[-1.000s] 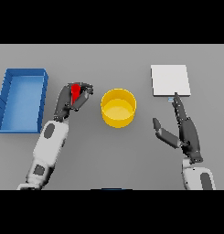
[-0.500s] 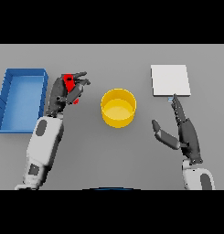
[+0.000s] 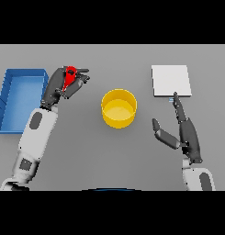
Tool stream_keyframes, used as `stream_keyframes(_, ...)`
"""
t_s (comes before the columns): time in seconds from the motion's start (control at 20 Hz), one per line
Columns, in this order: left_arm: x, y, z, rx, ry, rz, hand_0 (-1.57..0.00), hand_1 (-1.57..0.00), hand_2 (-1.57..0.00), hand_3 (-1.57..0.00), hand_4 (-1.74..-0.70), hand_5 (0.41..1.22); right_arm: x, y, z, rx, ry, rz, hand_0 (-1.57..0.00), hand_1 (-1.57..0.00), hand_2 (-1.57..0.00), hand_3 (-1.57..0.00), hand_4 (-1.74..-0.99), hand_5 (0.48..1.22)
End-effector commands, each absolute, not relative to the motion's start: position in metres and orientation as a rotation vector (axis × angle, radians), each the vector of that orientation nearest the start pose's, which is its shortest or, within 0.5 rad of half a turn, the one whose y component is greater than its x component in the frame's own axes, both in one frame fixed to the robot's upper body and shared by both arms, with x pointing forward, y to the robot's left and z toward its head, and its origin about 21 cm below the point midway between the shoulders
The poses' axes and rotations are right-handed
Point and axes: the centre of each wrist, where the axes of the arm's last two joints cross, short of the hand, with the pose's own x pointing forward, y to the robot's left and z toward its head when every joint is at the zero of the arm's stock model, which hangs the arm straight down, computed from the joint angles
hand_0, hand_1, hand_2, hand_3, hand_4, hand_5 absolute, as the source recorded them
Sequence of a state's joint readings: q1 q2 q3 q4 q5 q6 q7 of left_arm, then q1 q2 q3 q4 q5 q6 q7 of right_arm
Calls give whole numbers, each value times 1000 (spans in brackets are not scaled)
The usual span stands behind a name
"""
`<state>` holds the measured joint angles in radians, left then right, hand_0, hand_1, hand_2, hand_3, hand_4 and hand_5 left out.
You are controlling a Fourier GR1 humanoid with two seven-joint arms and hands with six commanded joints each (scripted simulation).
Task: Pick up the red beaker and tilt it to pour out 1 green nut into yellow bowl. Pick up the yellow bowl and place it on the metallic measuring scale.
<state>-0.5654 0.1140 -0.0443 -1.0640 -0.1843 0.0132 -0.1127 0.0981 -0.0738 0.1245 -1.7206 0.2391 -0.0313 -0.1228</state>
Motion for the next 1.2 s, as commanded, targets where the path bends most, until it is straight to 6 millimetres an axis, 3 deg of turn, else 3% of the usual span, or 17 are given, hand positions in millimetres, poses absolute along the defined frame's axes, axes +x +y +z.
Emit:
stream_keyframes(0.0, 379, 189, 43, 138, -1682, -508, -1563, -1564, -1564, -1562, -1732, 1129, 222, -224, 13, -180, -1732, 290, 1, 1, 1, 1, -1202, 662)
stream_keyframes(0.35, 388, 162, 85, 391, -1603, -1023, -1569, -1569, -1570, -1569, -1739, 1134, 218, -221, 15, -175, -1710, 304, 1, 1, 1, 1, -1178, 667)
stream_keyframes(0.7, 392, 124, 99, 679, -1447, -1527, -1571, -1571, -1571, -1571, -1741, 1197, 218, -221, 19, -152, -1712, 281, 1, 1, 1, 1, -1187, 676)
stream_keyframes(0.75, 392, 120, 98, 703, -1407, -1599, -1571, -1571, -1571, -1571, -1689, 1202, 218, -222, 17, -155, -1694, 272, 1, 1, 1, 1, -1191, 675)
stream_keyframes(0.9, 399, 110, 108, 799, -1339, -1790, -1571, -1571, -1571, -1383, -1710, 1211, 217, -220, 18, -134, -1704, 254, 1, 1, 1, 1, -1195, 671)
stream_keyframes(1.1, 404, 92, 117, 872, -1246, -2017, -1571, -1571, -1571, -1295, -1719, 1217, 217, -218, 11, -100, -1674, 216, 1, 1, 1, 1, -1206, 639)
stream_keyframes(1.15, 404, 87, 117, 880, -1225, -2074, -1571, -1571, -1571, -1350, -1721, 1218, 216, -220, 13, -102, -1682, 211, 1, 1, 1, 1, -1212, 631)
